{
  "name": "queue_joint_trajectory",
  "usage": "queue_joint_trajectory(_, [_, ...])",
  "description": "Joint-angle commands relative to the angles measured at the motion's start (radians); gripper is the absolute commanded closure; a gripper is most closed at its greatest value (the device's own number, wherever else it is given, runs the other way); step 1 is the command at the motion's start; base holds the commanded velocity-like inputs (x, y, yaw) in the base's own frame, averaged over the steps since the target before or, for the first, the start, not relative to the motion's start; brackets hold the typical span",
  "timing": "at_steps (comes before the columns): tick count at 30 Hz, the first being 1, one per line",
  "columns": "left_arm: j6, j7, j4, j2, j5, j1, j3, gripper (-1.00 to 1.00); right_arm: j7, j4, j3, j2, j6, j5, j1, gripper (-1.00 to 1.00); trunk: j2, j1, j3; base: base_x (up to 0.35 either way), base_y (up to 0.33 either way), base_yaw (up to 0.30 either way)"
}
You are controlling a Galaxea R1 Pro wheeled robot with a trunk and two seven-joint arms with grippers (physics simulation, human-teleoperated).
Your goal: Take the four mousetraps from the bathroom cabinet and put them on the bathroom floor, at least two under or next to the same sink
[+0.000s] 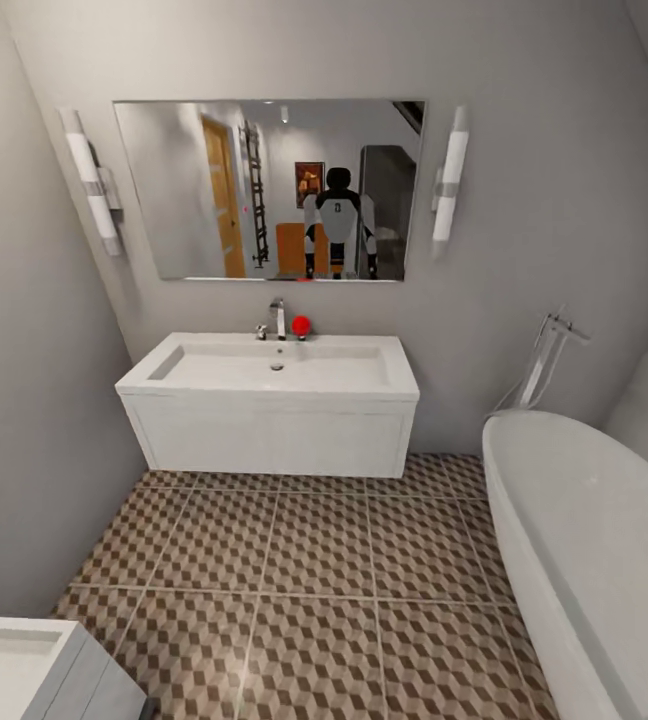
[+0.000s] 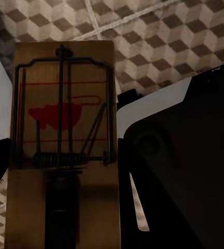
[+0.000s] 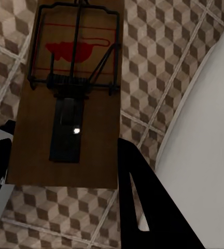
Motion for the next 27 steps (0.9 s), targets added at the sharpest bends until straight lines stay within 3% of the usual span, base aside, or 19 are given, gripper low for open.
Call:
queue_joint_trajectory(1, [0.003, -0.001, 0.0, 0.0, 0.006, -0.001, -0.008, 1.0, -0.001, -0.001, 0.008, 0.0, -0.002, -0.008, 0.0, 1.0, -0.001, 0.001, -0.001, 0.334, 0.0, 0.024])
queue_joint_trajectory(27, [0.003, -0.001, 0.0, 0.0, 0.006, -0.001, -0.009, 1.0, -0.002, 0.0, 0.01, -0.001, 0.0, -0.003, 0.0, 1.0, -0.001, 0.001, -0.001, 0.334, 0.0, 0.002])
